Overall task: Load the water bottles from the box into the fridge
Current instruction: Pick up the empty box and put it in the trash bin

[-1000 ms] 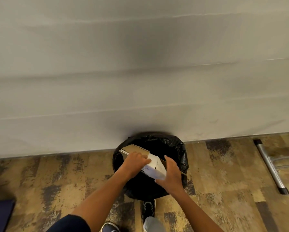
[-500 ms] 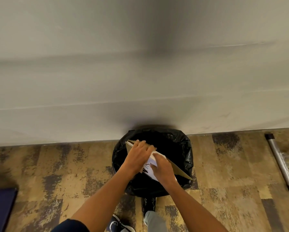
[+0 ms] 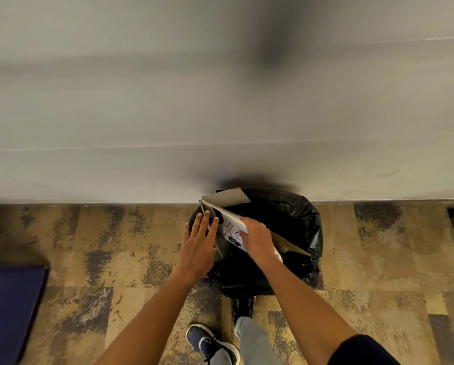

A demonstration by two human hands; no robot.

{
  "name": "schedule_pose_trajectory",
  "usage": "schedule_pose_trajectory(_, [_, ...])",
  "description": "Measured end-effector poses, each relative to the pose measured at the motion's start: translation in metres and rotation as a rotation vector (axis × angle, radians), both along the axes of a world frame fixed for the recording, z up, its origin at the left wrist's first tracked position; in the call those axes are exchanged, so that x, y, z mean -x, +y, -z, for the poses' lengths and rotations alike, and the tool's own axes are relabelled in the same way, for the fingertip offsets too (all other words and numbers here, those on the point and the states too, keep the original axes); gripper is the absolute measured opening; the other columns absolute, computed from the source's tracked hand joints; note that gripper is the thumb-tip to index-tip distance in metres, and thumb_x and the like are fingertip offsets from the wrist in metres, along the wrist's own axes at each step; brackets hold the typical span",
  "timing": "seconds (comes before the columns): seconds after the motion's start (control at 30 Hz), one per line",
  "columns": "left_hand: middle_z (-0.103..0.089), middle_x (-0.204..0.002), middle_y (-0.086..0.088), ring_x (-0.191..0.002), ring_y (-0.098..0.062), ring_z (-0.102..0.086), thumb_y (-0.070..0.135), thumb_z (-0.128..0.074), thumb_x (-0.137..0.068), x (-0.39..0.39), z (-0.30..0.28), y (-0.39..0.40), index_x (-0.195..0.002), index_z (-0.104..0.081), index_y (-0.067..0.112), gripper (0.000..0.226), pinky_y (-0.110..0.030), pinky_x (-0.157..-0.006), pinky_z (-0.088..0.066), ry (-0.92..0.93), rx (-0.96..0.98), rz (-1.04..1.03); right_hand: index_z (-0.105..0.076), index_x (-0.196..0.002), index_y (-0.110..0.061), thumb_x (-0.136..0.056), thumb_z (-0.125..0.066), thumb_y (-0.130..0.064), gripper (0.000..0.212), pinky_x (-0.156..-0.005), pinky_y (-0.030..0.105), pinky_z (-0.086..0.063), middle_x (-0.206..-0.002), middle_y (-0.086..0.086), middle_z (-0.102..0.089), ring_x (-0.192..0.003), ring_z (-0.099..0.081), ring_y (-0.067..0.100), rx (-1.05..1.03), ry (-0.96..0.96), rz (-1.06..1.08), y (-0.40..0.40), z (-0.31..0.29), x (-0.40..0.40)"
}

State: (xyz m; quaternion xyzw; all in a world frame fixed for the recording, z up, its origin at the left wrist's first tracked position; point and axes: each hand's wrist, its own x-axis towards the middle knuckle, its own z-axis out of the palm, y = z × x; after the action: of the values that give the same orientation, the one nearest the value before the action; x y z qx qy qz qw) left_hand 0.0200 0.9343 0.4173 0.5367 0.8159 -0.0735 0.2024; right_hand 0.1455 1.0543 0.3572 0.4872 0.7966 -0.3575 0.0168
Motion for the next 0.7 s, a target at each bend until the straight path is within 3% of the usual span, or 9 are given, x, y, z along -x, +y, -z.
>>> schedule_pose_trajectory(0.27, [0.009,-0.163,-0.012,-0.149,-0.032,0.011,0.041,-0.047,-0.098,0.011,0.0,-0.01,-0.156,-0.001,0.015,0.078,-0.051,-0.119,-0.001,-0.02,0.049,-0.052,-0.049,-0.141,-0.015,-0.096,-0.061,-0.021,0.047,-0.11,0.033,-0.032,-0.143,0.008,-0.048,-0.134,-0.041,0.026,0.178,0.031,0.02,0.004,0.044,-0.016])
schedule_pose_trajectory(0.47, [0.016,-0.162,-0.011,-0.148,-0.03,0.016,0.043,-0.041,-0.1,0.023,0.003,-0.018,-0.155,0.007,0.016,0.078,-0.052,-0.121,0.0,-0.072,0.074,-0.099,-0.019,-0.155,-0.016,-0.105,-0.038,-0.031,0.055,-0.119,0.048,-0.016,-0.163,0.005,-0.013,-0.15,-0.009,0.028,0.161,-0.315,-0.158,-0.014,0.056,-0.026])
schedule_pose_trajectory(0.7, [0.019,-0.161,-0.01,-0.147,-0.029,0.019,0.046,-0.037,-0.1,0.026,-0.003,-0.025,-0.155,0.011,0.017,0.078,-0.051,-0.121,0.001,-0.102,0.087,-0.115,-0.018,-0.155,-0.021,-0.103,-0.037,-0.039,0.058,-0.118,0.051,-0.015,-0.163,0.006,-0.015,-0.149,-0.013,0.029,0.149,-0.27,-0.078,-0.033,0.029,-0.023])
